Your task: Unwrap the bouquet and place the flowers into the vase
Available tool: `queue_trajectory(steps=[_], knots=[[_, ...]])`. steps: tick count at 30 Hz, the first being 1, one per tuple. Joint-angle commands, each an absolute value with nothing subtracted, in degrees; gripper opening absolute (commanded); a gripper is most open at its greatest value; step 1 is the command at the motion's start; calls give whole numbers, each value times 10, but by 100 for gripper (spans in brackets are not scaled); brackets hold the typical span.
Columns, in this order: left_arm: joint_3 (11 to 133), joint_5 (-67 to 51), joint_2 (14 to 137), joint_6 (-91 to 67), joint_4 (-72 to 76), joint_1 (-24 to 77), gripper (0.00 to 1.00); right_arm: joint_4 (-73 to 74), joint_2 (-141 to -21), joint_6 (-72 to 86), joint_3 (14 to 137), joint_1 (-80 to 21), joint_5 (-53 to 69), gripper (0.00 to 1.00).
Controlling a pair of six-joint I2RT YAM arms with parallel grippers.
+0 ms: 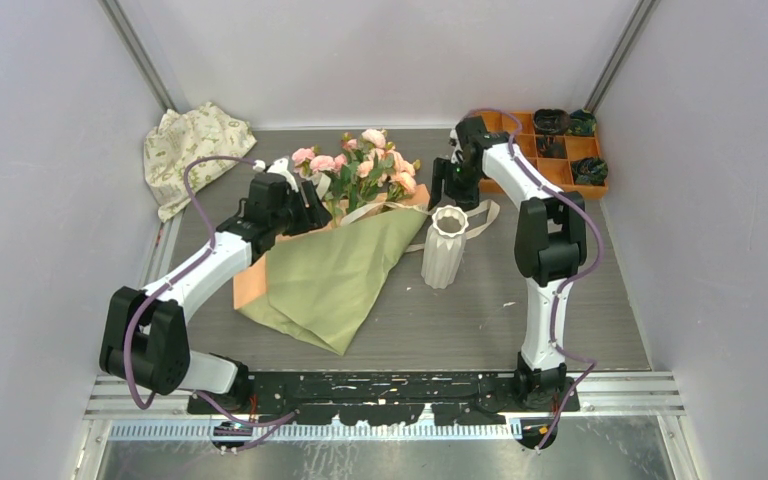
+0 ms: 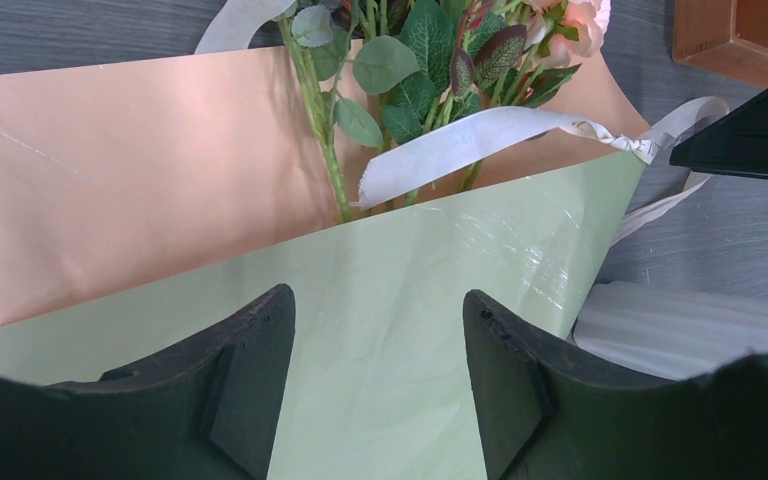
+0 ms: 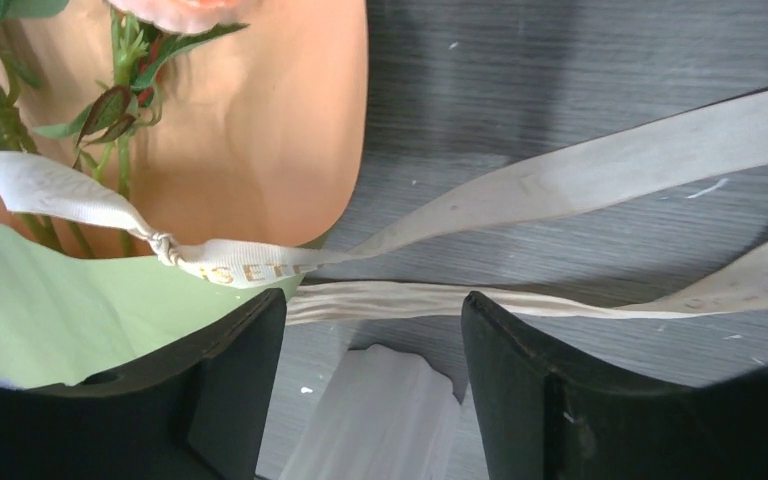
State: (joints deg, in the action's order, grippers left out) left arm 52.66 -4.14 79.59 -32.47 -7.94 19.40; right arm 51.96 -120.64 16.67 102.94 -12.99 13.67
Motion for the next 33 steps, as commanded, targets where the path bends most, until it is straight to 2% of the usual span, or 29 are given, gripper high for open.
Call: queue_trajectory(steps=[1, 5, 18, 21, 25, 31, 33], knots=[[524, -42, 789, -316, -55, 195, 63, 485, -1182, 180, 1016, -132, 204, 72], [521, -43, 790, -317, -51, 194, 63, 478, -1195, 187, 1020, -133, 242, 74], [515, -46, 792, -310, -47, 190, 63, 473, -1268, 211, 1088, -137, 244, 74], [514, -46, 794, -310, -47, 189, 63, 477, -1283, 213, 1103, -137, 240, 67], [514, -48, 797, -311, -46, 189, 63, 476, -1290, 214, 1111, -136, 238, 52], [513, -48, 796, -311, -47, 189, 63, 469, -1281, 216, 1110, -135, 209, 40], [514, -50, 797, -311, -47, 189, 63, 467, -1276, 215, 1112, -135, 194, 32]])
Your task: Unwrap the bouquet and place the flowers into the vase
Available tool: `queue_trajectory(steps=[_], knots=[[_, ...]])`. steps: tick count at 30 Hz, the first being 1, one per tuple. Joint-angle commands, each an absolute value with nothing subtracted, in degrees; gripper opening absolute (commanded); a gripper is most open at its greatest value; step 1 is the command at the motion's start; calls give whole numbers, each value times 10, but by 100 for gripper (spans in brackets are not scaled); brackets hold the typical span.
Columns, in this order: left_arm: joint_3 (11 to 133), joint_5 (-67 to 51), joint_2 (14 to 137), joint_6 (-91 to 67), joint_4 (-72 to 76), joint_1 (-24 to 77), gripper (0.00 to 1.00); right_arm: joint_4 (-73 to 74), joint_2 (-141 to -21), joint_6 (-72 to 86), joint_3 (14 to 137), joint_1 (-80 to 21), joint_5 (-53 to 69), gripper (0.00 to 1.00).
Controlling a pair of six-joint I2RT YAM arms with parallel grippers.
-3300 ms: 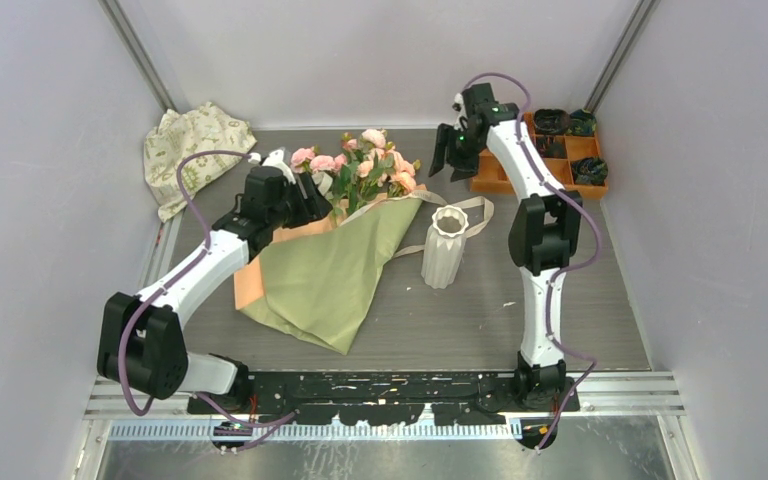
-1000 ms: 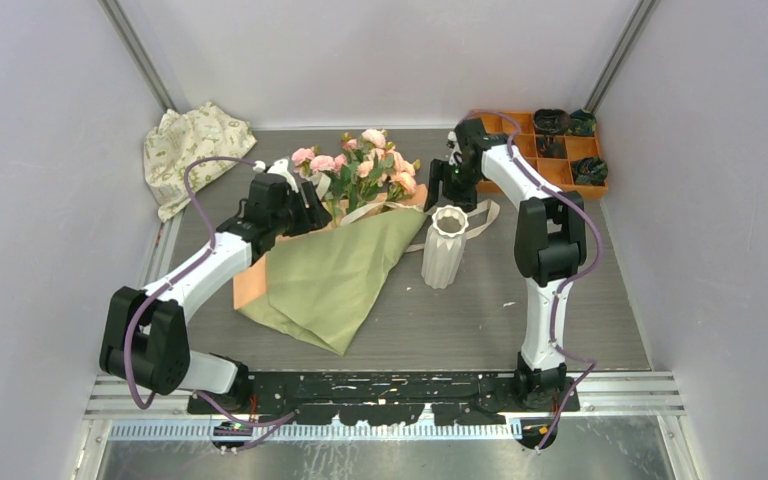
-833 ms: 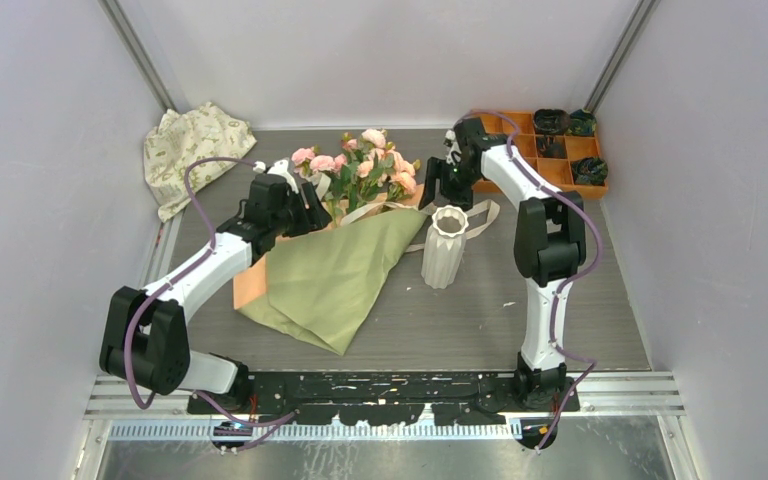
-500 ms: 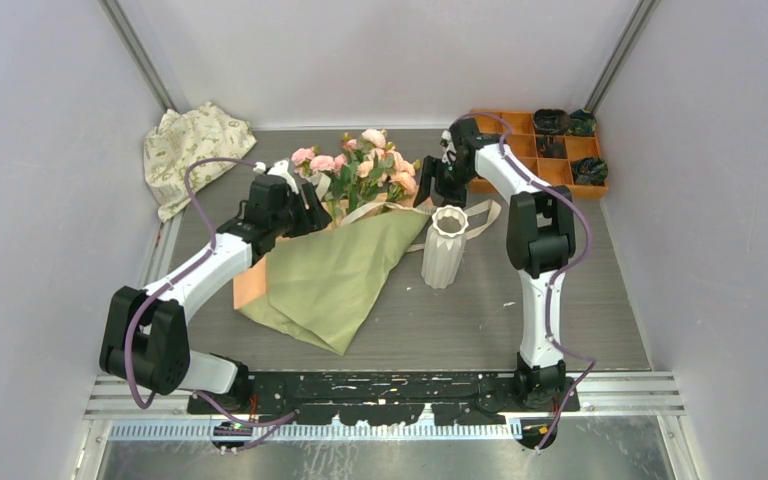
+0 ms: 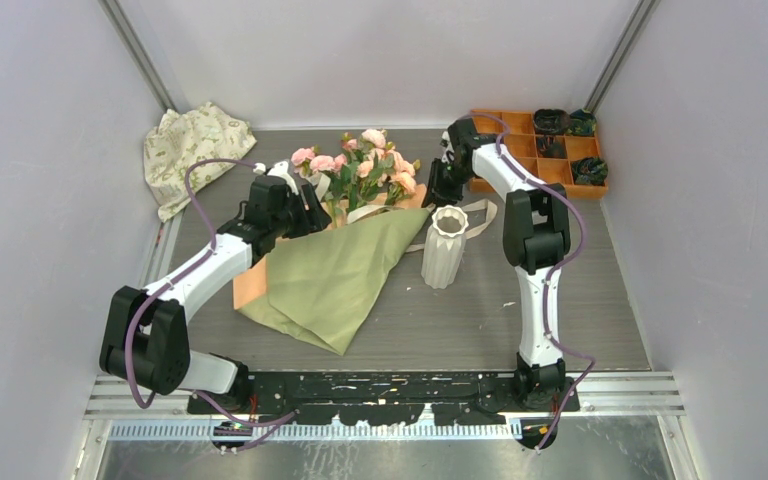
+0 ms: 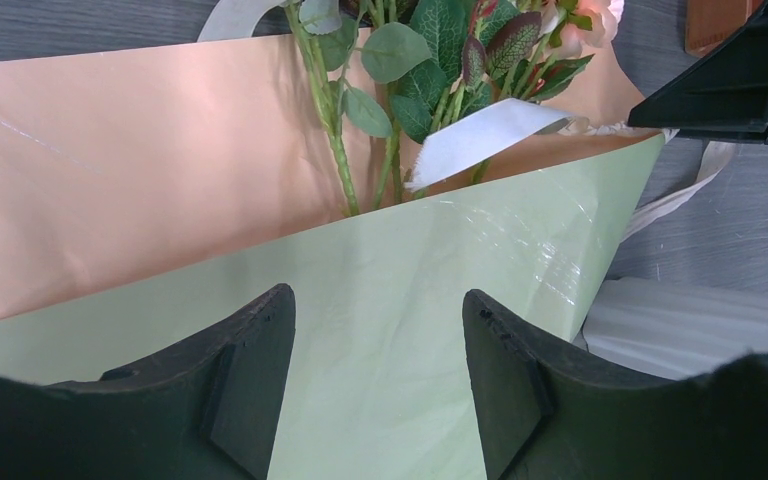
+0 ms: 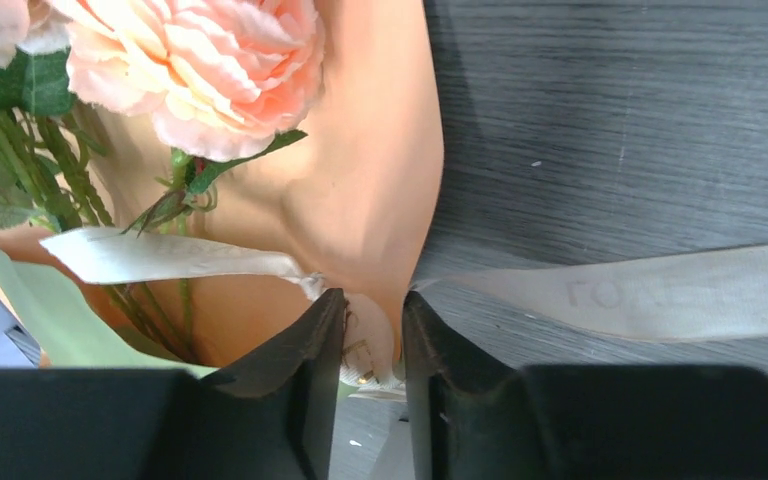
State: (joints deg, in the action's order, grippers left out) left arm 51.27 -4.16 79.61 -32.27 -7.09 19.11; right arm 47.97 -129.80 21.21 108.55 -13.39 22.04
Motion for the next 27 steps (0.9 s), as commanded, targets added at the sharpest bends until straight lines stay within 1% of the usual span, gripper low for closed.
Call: queue_trajectory(steps=[1, 3, 5, 16, 20, 24, 27], knots=[[514, -50, 798, -311, -47, 189, 63, 466, -1274, 216, 1112, -133, 186, 29], [514, -51, 799, -312, -47, 189, 63, 464, -1270, 219, 1113, -130, 171, 21], [514, -52, 800, -312, -46, 189, 63, 462, -1267, 222, 1113, -127, 158, 16], [515, -56, 818, -314, -44, 189, 63, 425, -1202, 232, 1051, -104, 97, 9], [514, -56, 825, -315, -46, 189, 63, 423, -1174, 228, 1032, -91, 68, 1], [516, -44, 832, -319, -59, 186, 63, 411, -1117, 229, 999, -79, 8, 1], [527, -39, 844, -326, -80, 179, 63, 412, -1064, 232, 985, -75, -81, 1]])
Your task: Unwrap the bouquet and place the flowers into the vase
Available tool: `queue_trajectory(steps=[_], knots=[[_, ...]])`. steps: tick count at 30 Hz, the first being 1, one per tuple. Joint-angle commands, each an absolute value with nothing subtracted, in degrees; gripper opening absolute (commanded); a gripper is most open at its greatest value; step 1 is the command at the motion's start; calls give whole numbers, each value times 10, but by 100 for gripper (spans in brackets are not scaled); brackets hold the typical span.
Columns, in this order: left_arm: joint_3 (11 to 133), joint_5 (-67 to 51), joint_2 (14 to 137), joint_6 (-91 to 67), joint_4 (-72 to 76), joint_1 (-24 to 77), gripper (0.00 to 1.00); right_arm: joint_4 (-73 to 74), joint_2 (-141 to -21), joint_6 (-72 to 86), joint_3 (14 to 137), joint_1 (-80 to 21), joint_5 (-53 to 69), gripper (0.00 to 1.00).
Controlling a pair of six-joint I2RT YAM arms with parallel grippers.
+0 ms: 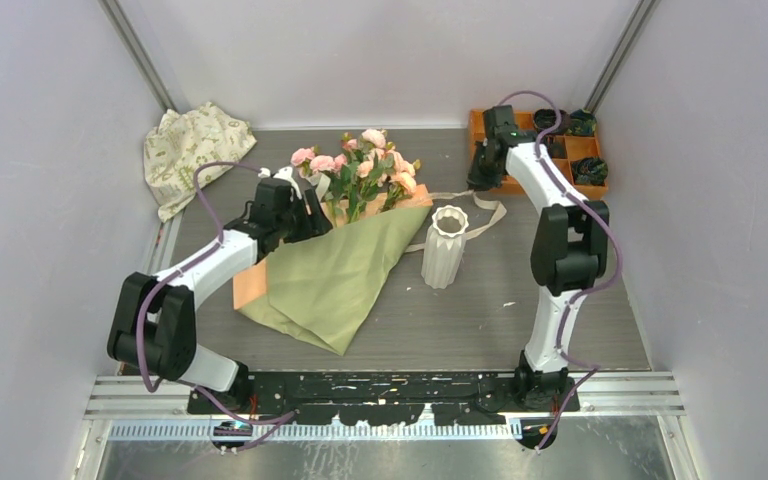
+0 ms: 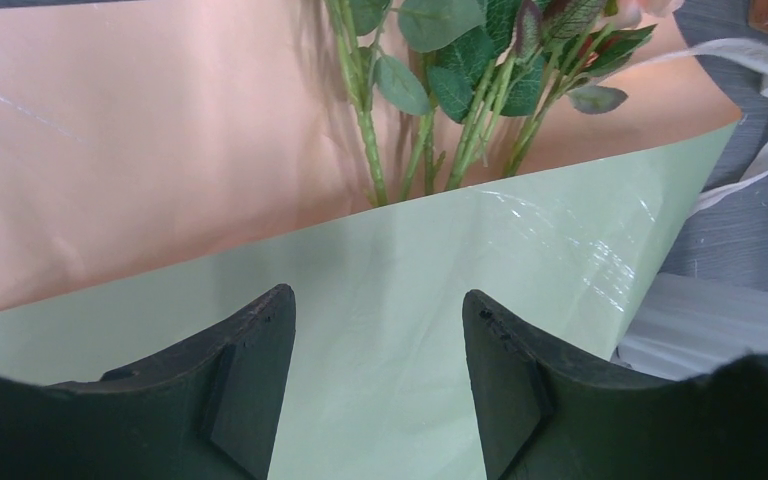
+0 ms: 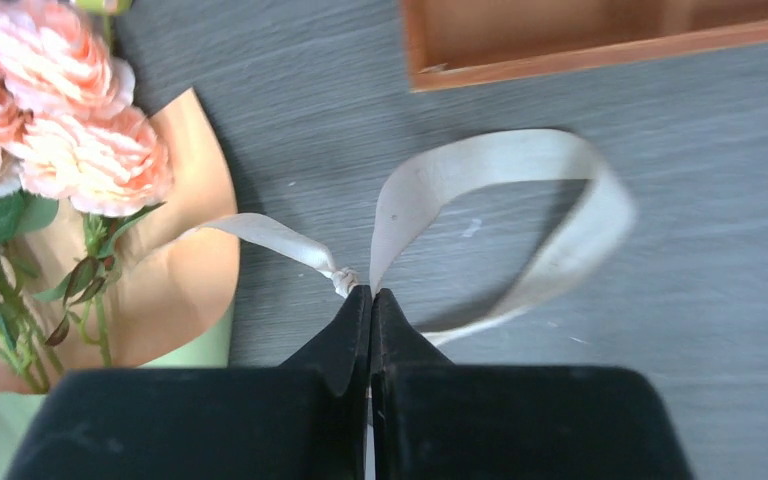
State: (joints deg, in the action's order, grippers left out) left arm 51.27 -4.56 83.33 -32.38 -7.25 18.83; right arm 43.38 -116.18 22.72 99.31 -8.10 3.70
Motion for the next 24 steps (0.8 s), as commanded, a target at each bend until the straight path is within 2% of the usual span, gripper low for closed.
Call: queue_trajectory(steps=[1, 5, 7, 8, 9, 10, 11, 13, 20, 24], knots=[[534, -39, 850, -328, -91, 177, 63, 414, -1050, 234, 981, -73, -104, 1], [569, -41, 876, -328, -157, 163, 63, 417, -989, 246, 963, -70, -209, 1], [585, -52, 888, -330, -180, 152, 63, 417, -965, 252, 951, -67, -253, 6], [588, -62, 892, -331, -183, 147, 63, 419, -957, 256, 947, -66, -272, 16], [592, -71, 897, -329, -181, 141, 63, 425, -952, 257, 945, -65, -287, 36], [598, -80, 903, -328, -182, 138, 64, 429, -949, 256, 945, -63, -291, 49], [608, -91, 909, -326, -186, 134, 64, 433, -946, 256, 944, -64, -291, 56], [637, -113, 926, -315, -193, 132, 64, 434, -938, 259, 936, -64, -276, 63], [797, -146, 1031, -262, -272, 131, 64, 398, -894, 272, 897, -64, -216, 65], [814, -229, 1071, -249, -273, 131, 63, 399, -881, 269, 895, -64, -202, 66]])
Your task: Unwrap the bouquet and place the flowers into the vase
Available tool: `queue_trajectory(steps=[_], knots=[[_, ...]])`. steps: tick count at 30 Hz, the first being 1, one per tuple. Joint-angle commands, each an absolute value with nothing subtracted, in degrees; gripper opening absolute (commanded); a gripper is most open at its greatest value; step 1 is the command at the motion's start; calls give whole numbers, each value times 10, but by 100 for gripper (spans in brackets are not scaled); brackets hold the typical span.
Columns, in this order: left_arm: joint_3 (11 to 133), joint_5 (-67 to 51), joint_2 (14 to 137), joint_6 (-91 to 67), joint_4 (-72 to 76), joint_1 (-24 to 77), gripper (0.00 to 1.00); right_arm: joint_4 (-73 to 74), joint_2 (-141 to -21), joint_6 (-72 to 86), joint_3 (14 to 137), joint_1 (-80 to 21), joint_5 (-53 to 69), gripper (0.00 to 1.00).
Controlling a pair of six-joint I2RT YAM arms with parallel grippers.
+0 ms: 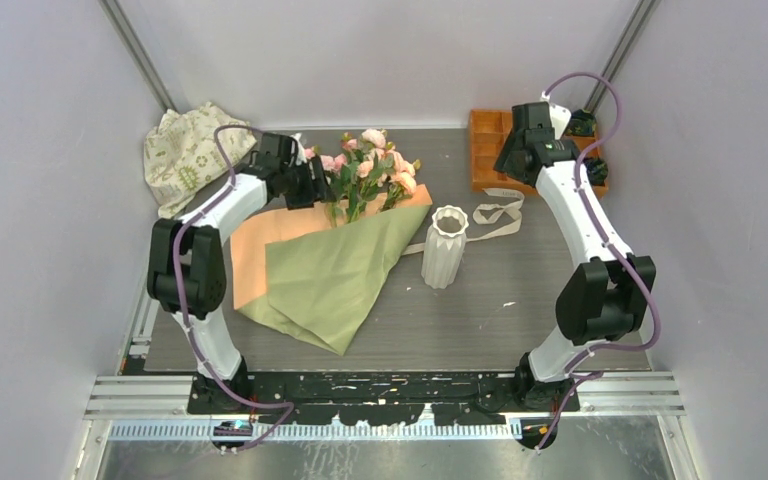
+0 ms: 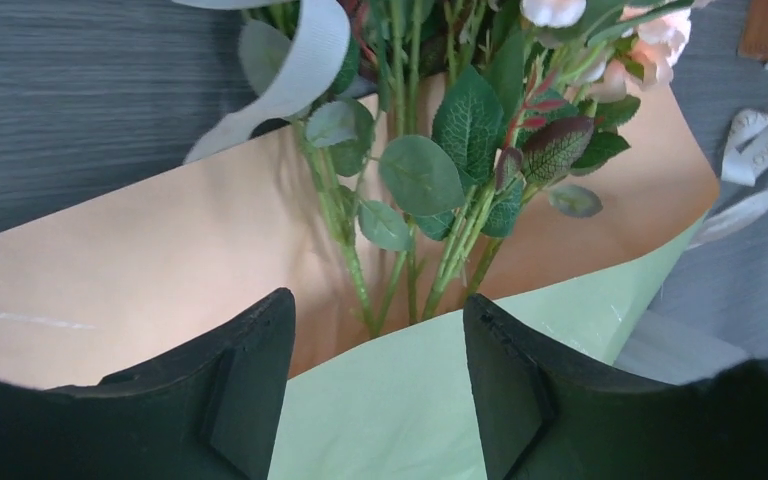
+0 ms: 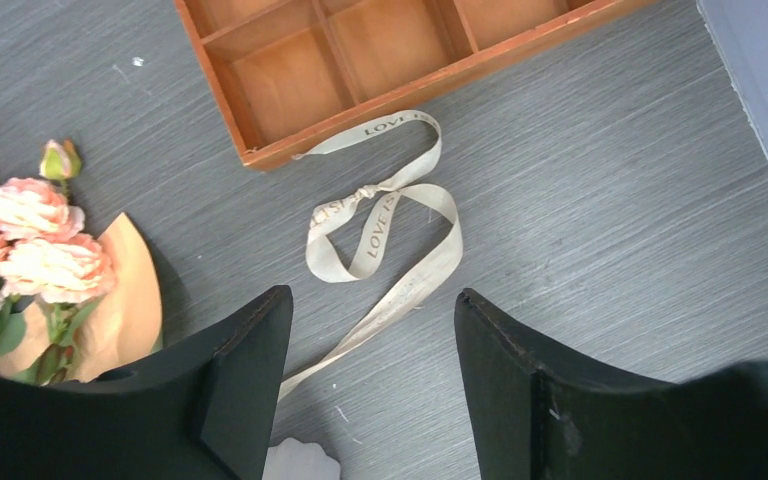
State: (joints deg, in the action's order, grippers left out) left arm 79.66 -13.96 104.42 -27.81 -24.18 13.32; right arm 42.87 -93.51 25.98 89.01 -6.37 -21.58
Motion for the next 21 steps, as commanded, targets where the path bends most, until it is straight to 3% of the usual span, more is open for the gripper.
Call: queue_trajectory(steps=[1, 7, 21], knots=[[810, -247, 1077, -249, -267, 131, 63, 398, -877, 268, 892, -64, -200, 66], [765, -359, 1092, -260, -211, 132, 63, 384, -859, 271, 883, -64, -182, 67], [734, -383, 1099, -254, -194, 136, 61, 373, -835, 273, 874, -64, -153, 67]])
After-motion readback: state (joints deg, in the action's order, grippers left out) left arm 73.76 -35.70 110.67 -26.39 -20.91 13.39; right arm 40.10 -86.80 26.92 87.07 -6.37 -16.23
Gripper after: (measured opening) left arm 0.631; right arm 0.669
